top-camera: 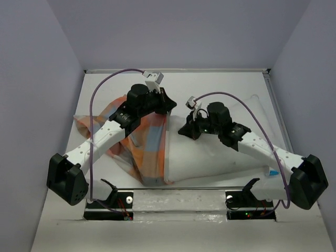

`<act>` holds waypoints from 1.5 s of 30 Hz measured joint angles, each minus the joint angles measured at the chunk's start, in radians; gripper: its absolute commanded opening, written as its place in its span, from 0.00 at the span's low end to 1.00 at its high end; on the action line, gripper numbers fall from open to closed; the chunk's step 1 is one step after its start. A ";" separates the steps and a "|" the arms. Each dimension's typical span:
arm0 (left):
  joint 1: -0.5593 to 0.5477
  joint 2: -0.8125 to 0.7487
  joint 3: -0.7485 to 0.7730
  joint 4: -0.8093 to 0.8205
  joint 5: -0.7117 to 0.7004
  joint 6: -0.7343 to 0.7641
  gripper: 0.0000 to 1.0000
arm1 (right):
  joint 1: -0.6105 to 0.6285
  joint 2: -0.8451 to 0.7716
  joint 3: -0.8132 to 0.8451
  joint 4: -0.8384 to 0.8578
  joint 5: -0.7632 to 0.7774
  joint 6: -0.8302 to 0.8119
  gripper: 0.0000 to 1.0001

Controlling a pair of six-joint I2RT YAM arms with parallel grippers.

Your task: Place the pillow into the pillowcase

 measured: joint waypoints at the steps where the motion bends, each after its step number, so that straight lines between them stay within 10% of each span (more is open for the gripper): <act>1: -0.013 -0.004 0.000 0.006 0.009 -0.005 0.00 | 0.002 -0.041 -0.035 0.046 0.008 0.033 0.00; 12: -0.084 0.033 0.013 0.140 0.077 -0.088 0.00 | 0.043 -0.109 -0.165 0.404 0.180 0.253 0.00; 30: -0.140 -0.037 -0.061 0.153 -0.071 -0.125 0.00 | -0.147 -0.112 -0.170 0.403 0.571 0.513 0.00; 37: -0.150 0.247 0.277 0.064 -0.007 -0.118 0.02 | -0.120 -0.014 -0.161 0.419 0.555 0.570 0.00; 42: -0.166 0.349 0.492 0.013 0.017 -0.108 0.92 | -0.105 -0.014 -0.162 0.453 0.569 0.571 0.00; 45: -0.185 0.350 0.482 0.014 0.015 -0.106 0.99 | -0.149 -0.001 -0.152 0.446 0.545 0.581 0.00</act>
